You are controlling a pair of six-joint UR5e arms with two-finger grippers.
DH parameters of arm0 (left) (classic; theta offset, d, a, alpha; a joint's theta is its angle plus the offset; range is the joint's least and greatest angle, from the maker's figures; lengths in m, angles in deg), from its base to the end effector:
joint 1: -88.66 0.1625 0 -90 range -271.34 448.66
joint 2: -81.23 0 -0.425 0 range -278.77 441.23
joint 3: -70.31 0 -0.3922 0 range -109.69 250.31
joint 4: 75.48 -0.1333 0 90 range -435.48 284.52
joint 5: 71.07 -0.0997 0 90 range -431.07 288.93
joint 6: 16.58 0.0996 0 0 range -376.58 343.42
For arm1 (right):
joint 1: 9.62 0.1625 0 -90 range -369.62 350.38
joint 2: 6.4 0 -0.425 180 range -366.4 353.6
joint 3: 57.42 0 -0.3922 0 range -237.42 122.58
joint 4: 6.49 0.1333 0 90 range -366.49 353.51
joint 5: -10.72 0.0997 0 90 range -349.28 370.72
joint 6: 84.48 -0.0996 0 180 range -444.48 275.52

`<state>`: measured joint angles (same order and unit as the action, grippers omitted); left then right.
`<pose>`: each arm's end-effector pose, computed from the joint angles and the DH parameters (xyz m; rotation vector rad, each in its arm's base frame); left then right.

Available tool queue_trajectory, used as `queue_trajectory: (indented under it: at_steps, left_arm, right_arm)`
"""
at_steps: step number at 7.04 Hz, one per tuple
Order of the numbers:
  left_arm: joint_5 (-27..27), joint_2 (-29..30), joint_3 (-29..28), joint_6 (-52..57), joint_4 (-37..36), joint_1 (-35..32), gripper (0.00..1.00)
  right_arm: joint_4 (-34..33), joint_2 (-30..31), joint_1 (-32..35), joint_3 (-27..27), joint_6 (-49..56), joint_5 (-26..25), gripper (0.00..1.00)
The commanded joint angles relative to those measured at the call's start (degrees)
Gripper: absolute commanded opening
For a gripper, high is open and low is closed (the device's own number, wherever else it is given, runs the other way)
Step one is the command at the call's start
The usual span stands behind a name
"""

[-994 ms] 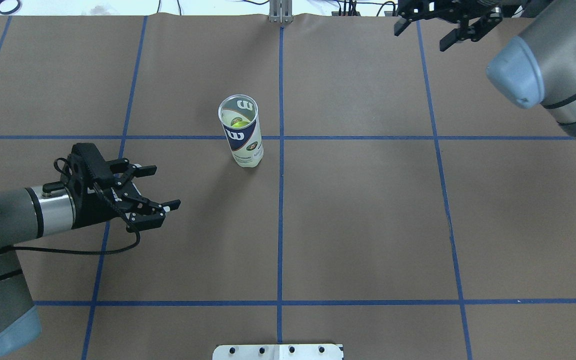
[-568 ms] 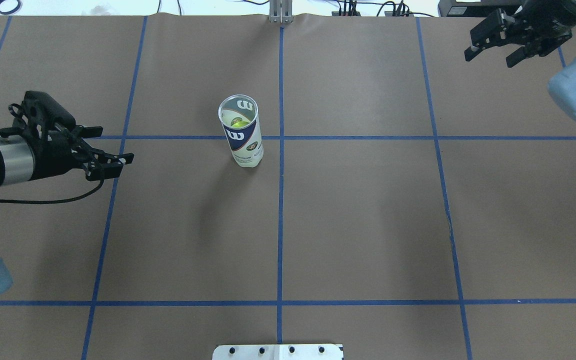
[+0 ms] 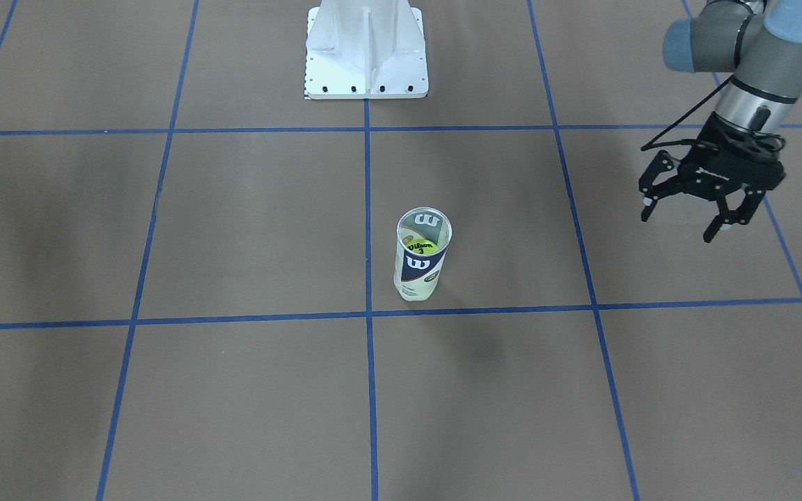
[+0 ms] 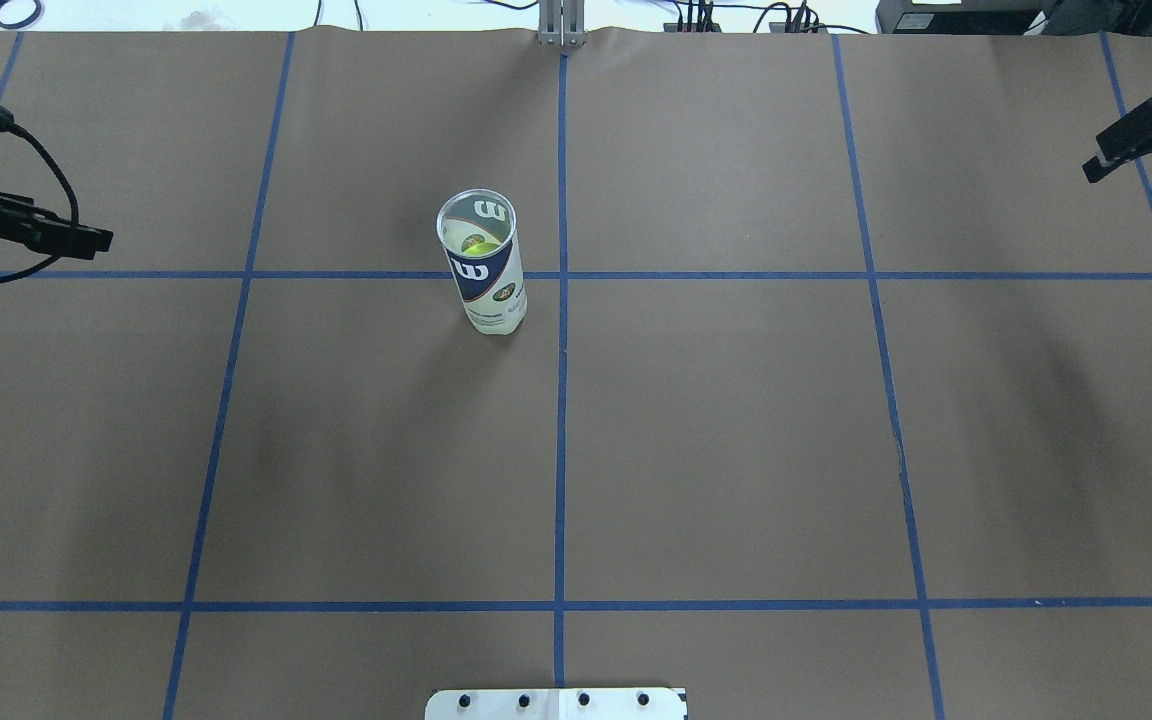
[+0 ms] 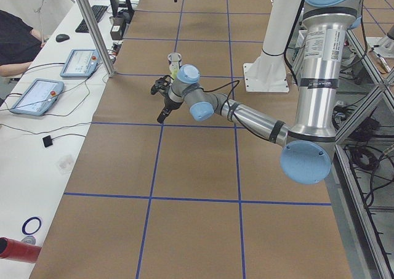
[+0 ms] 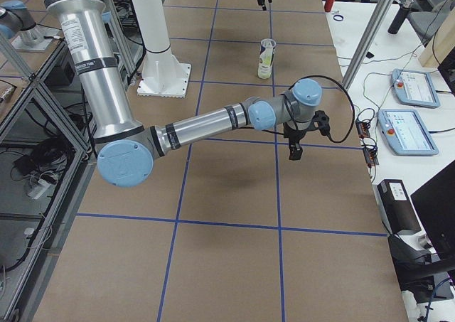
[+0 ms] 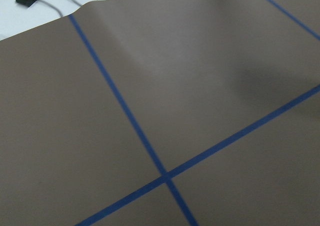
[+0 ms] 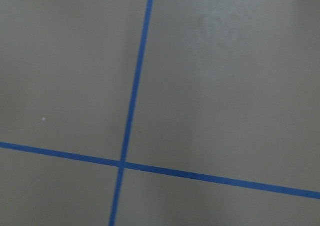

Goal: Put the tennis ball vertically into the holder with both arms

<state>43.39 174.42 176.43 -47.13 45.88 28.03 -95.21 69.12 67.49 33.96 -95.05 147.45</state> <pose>0.1783 -0.5045 0.4375 0.5550 0.7798 0.1697 -0.0744 -0.5974 0.5027 0.1119 -0.8503 -0.1600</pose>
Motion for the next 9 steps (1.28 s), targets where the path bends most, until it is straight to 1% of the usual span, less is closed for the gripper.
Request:
queue_trajectory:
  at_steps: [1,2,3,4,5,6,7,8,9]
  left_arm:
    - [17.35,0.85,-2.22,9.72,-14.03,-12.08,1.0]
    - [18.68,2.69,-2.32,23.91,-24.49,-17.28,1.0]
    - [18.6,3.23,-3.01,29.97,-30.25,-21.16,1.0]
    - [18.52,3.23,-4.15,33.6,-32.66,-23.9,1.0]
    - [17.73,3.14,-4.77,35.81,-34.6,-24.18,1.0]
    - [17.9,2.53,-8.17,36.96,-34.97,-24.27,1.0]
    - [18.25,1.57,-12.73,37.49,-33.06,-24.19,1.0]
    - [18.17,0.87,-14.52,37.41,-29.9,-24.19,1.0]
    - [17.99,-1.14,-15.4,37.41,-29.26,-24.19,1.0]
  right_arm:
    - [0.56,5.05,4.61,-4.43,14.47,-0.05,0.99]
    - [0.56,6.9,5.67,-4.28,14.53,-0.23,0.99]
    - [0.99,7.61,5.6,-4.19,15.05,-3.28,0.99]
    - [1.17,7.88,5.68,-4.54,15.15,-5.13,0.99]
    - [1.17,8.14,6.12,-4.63,15.06,-5.15,0.99]
    - [1.09,7.97,6.91,-4.63,14.8,-5.24,0.99]
    - [1.0,9.19,7.96,-4.71,14.97,-4.72,0.99]
    - [0.91,10.5,9.54,-4.11,14.97,-3.23,0.99]
    - [0.91,12.0,10.68,-2.88,14.88,-2.09,0.99]
